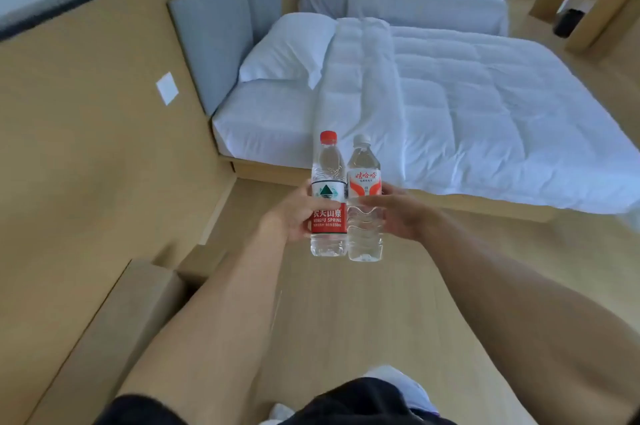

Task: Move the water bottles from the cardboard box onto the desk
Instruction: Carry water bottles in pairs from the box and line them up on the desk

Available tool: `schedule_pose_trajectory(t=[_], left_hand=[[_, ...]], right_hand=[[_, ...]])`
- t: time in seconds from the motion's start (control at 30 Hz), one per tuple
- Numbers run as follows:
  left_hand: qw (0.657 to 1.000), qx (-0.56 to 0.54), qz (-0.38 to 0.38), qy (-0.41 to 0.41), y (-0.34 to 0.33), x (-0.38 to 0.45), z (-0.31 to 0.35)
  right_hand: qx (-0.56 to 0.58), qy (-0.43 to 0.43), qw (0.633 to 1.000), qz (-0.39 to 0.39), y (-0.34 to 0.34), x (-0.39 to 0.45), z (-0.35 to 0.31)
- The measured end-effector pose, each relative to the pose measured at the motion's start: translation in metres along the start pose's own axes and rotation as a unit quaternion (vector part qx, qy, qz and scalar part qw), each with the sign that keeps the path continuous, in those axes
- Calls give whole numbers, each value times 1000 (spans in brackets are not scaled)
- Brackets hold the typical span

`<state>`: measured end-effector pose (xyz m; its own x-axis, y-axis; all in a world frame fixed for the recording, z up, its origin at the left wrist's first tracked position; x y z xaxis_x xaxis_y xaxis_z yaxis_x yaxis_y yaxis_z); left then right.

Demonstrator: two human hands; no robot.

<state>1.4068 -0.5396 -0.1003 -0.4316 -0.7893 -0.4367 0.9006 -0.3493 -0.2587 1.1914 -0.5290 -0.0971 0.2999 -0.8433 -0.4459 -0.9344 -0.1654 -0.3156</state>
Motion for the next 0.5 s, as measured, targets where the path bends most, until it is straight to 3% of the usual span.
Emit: schedule_pose_trajectory(t=[0.27,0.5], left_hand=[[985,79,-145,43,-179,59,-16],[967,129,-212,58,-323,97,-33]], right_hand=[[70,58,994,60,151,-124,12],[115,104,977,147,260,-219,21]])
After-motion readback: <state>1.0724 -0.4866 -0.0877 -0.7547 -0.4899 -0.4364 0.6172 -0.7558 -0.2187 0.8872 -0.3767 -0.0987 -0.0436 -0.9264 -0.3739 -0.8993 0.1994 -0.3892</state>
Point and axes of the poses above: each hand's wrist, its own x-axis towards the middle knuckle, its own y-axis out of the back of the hand, z = x × y, the point moved 1 cm from there along x, towards the middle knuckle, and after that the axes turned 6 degrees about x, right-handed, at the moved point
